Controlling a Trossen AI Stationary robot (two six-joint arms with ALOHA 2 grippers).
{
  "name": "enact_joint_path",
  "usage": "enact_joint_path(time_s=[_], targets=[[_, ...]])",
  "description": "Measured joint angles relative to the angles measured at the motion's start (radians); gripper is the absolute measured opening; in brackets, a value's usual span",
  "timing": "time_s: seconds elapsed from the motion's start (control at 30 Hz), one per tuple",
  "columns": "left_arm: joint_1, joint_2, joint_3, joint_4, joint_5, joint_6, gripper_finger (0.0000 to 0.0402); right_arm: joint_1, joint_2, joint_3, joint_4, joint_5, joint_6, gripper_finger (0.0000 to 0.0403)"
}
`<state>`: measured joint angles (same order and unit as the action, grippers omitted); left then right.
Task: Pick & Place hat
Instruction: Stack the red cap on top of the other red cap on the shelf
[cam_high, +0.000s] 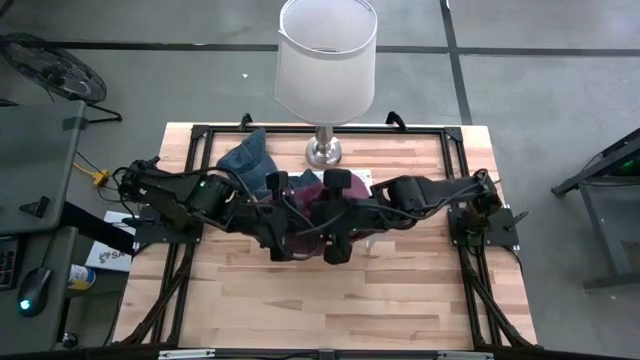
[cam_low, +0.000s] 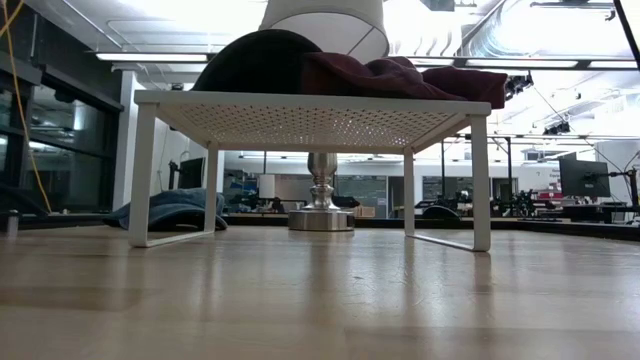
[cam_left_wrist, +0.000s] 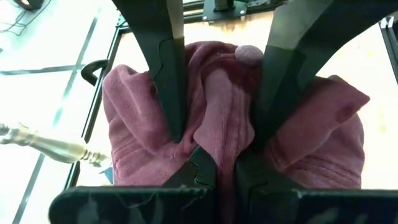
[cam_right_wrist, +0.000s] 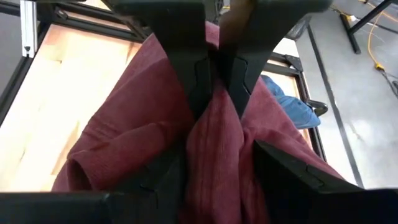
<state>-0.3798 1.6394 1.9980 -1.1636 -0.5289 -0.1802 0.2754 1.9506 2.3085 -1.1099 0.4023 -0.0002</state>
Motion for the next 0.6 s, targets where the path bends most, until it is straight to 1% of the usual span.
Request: enact_joint_path(time_s=[0.23,0.37,0.5,0.6], targets=[[0.000,0.000,-0.001,0.018,0.007,0.019,0.0005,-0.014,-0.001,0.001,-0.027,-0.062,0.024,0.0167],[0.000,0.000,-0.001,0.020,0.008,0.019,0.0005,-0.014,-0.001,0.001,-0.052,-0.059,0.033,0.0153],[0.000,0.000,-0.001,0.036,0.014,0.023,0.0005,-0.016,-0.001,0.001,-0.071,-0.083,0.061,0.0141],[0.000,0.000,-0.001,0.042,0.013,0.028,0.0005,-0.016,-0.001,0.001,-0.075,-0.072,0.091,0.0130]])
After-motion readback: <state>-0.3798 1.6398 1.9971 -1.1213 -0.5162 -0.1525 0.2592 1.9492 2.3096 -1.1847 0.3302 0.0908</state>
